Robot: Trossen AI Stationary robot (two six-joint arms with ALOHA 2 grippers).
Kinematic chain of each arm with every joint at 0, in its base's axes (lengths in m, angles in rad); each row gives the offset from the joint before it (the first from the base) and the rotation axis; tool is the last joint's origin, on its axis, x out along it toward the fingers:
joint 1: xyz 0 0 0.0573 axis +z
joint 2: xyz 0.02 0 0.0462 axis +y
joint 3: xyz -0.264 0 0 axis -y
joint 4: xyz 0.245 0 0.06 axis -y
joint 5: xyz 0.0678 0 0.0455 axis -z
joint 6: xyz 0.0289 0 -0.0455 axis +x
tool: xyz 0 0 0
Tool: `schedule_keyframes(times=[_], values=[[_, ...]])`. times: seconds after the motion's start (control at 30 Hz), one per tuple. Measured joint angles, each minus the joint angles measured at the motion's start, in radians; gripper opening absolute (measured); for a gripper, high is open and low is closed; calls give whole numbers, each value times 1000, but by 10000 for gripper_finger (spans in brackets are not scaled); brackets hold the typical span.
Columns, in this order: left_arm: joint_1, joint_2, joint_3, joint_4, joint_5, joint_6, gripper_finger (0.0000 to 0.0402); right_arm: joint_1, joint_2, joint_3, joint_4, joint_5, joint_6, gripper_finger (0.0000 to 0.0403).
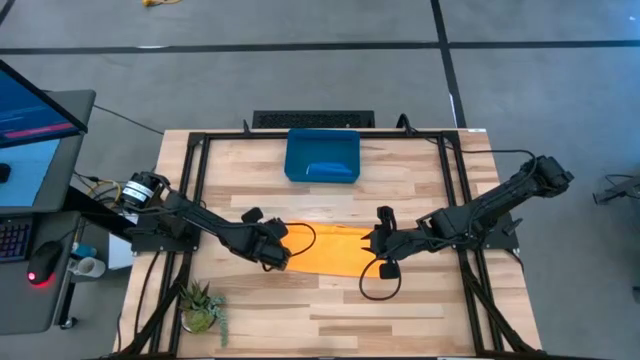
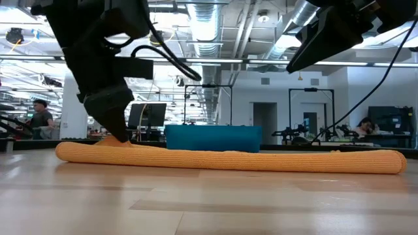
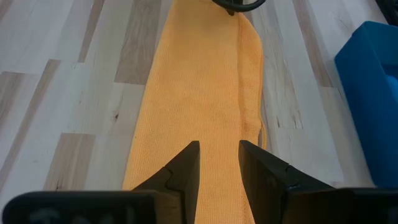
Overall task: Roll microfiber towels into tight, uniform cylinder then place into a basket
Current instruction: Fold the orange microfiber towel
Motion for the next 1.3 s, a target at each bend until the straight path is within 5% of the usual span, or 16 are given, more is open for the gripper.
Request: schedule_keyframes(times=[0.2,0.63,0.83,1.03,1.3], values=[[0,0,14,-2,-2,8,6,0,0,0,0,0,0,132],[-28,0,74,-2,-75,49,1,0,0,0,-1,0,0,132],[-59,0,143,-24,-236,64,0,0,0,0,-1,0,0,132],[-76,-1,162,-111,-385,-81,0,0,0,0,-1,0,0,132],[8,-1,52,-119,-265,-237,0,0,0,0,0,0,0,132]])
